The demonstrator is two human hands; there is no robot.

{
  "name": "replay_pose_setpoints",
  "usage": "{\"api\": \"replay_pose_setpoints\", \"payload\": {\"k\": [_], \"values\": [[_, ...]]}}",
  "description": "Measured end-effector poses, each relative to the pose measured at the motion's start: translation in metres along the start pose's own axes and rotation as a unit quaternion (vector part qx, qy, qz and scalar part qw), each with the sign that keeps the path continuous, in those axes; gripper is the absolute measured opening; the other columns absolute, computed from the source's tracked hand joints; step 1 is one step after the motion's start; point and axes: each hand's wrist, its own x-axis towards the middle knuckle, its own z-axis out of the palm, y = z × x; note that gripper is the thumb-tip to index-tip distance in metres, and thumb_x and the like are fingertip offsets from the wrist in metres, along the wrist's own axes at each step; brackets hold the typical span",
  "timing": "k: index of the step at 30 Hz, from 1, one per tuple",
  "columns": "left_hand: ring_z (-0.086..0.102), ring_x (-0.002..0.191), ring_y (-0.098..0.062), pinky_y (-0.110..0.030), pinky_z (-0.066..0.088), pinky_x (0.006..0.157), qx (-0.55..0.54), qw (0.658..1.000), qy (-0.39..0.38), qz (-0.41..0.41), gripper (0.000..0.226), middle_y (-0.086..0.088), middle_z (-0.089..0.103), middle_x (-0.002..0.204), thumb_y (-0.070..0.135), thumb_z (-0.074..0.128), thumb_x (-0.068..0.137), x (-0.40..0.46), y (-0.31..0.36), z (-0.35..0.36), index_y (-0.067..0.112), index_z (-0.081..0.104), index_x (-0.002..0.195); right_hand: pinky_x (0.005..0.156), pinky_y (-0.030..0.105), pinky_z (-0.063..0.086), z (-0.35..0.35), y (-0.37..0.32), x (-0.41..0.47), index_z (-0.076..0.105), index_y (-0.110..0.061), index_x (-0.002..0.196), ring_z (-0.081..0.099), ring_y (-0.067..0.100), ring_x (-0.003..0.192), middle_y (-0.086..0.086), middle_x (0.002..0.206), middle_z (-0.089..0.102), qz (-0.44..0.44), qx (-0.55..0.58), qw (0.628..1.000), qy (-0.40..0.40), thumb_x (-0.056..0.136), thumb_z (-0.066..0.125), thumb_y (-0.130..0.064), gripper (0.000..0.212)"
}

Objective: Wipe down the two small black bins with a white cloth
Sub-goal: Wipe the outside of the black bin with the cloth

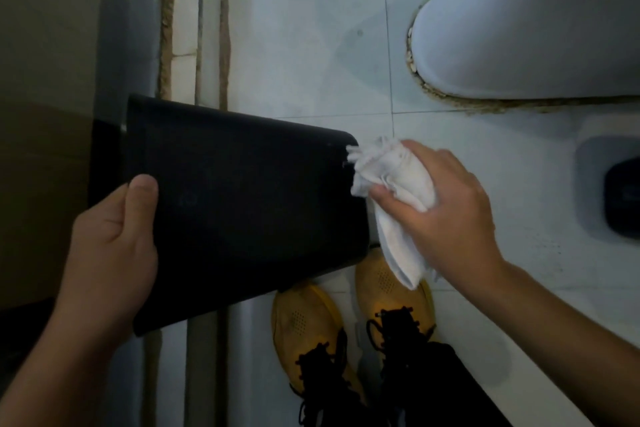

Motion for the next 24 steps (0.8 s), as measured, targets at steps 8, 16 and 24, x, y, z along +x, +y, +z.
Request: {"api": "replay_pose_setpoints", "payload": {"k": [8,16,24], "values": [[0.063,0.076,-0.031,-0.039,0.05,0.064,-0.032,0.999,0.016,0.003,0.049,-0.015,0.064,0.083,0.046,0.033,0.1,-0.001,0.0,0.001,0.01,0.063,0.084,0.067,0.041,0.041,0.015,-0.007,-0.013,0.067,-0.016,0.128,0.058,0.025,0.079,0.004,0.09,0.06,-0.18,-0.086,0.98,-0.012,0.09,0.06,-0.063,0.06],[0.06,0.067,-0.026,-0.04,0.05,0.058,-0.052,0.998,0.034,0.02,0.045,-0.005,0.06,0.069,0.048,0.035,0.099,0.003,-0.007,0.001,0.019,0.058,0.073,0.071,0.034,0.03,0.049,-0.004,0.07,0.064,-0.027,0.123,0.058,0.027,0.081,0.003,0.092,0.059,-0.092,-0.147,0.985,-0.027,0.088,0.055,-0.067,0.055],[0.062,0.061,-0.015,-0.028,0.051,0.053,-0.05,0.997,0.04,0.033,0.044,0.002,0.063,0.065,0.049,0.035,0.097,0.002,-0.009,0.0,0.022,0.06,0.074,0.079,0.044,0.048,0.003,0.008,0.084,0.06,-0.029,0.125,0.058,0.024,0.085,0.001,0.095,0.061,-0.035,-0.107,0.994,-0.012,0.091,0.05,-0.066,0.051]]}}
